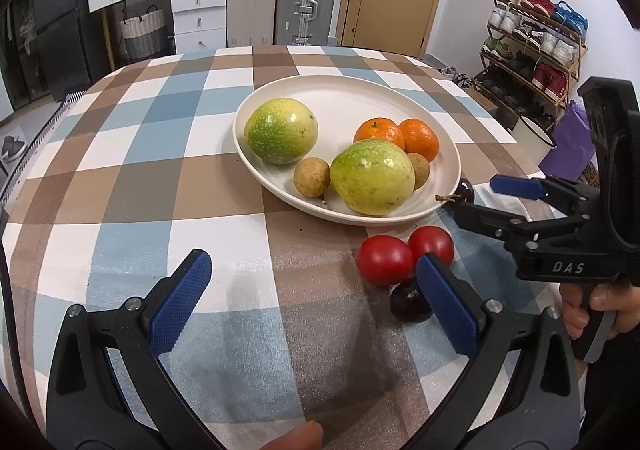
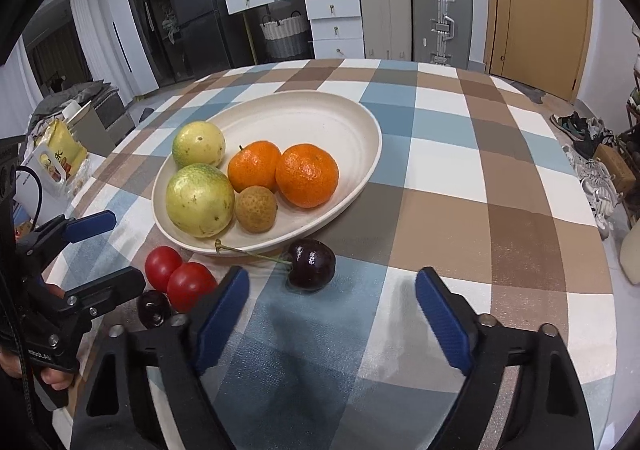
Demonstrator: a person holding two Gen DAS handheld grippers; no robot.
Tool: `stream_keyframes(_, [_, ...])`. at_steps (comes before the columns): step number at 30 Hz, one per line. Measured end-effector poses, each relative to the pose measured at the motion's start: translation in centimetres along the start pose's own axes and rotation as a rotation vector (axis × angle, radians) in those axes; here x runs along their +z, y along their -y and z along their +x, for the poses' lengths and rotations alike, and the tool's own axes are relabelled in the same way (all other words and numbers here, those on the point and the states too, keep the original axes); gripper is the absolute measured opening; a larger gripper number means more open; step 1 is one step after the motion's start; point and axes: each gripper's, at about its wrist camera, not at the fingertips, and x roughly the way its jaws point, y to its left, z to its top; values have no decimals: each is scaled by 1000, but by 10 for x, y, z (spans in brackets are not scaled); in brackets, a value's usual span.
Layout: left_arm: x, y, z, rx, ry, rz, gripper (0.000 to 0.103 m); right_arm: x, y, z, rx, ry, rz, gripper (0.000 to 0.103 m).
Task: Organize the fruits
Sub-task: 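Grasp the dark cherry with the right tool while the left tool grasps a red tomato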
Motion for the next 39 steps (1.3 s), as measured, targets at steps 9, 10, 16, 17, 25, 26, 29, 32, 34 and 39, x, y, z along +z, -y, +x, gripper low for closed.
stream_keyframes(9, [5, 5, 11, -58, -39, 2, 97, 4, -6, 9, -3, -23, -43, 69])
stream_keyframes(10, [5, 6, 12, -65, -40, 5, 96, 5, -6, 10, -3, -23, -46, 68])
stream_keyframes(16, [4, 4, 13, -137, -49, -13, 82, 7, -4, 10, 9, -18, -44, 59])
stream_keyframes(17, [4, 3, 14, -157, -52, -19, 80, 6, -4, 9, 12, -17, -43, 57])
stream_keyframes(25, [2, -1, 13, -243, -56, -46, 60, 7, -4, 9, 37, -12, -40, 46])
stream_keyframes(26, [2, -2, 13, -250, -56, -51, 59, 7, -3, 9, 38, -12, -39, 46])
stream_keyframes(29, [1, -6, 12, -267, -58, -66, 56, 7, -3, 9, 45, -12, -40, 45])
stream_keyframes(32, [1, -4, 12, -268, -57, -58, 54, 7, -3, 9, 52, -12, -38, 44])
stream_keyframes(34, [1, -3, 12, -270, -59, -50, 54, 7, -3, 9, 61, -11, -39, 37])
stream_keyframes(39, [2, -7, 15, -298, -72, -77, 48, 7, -2, 7, 70, -6, -36, 29])
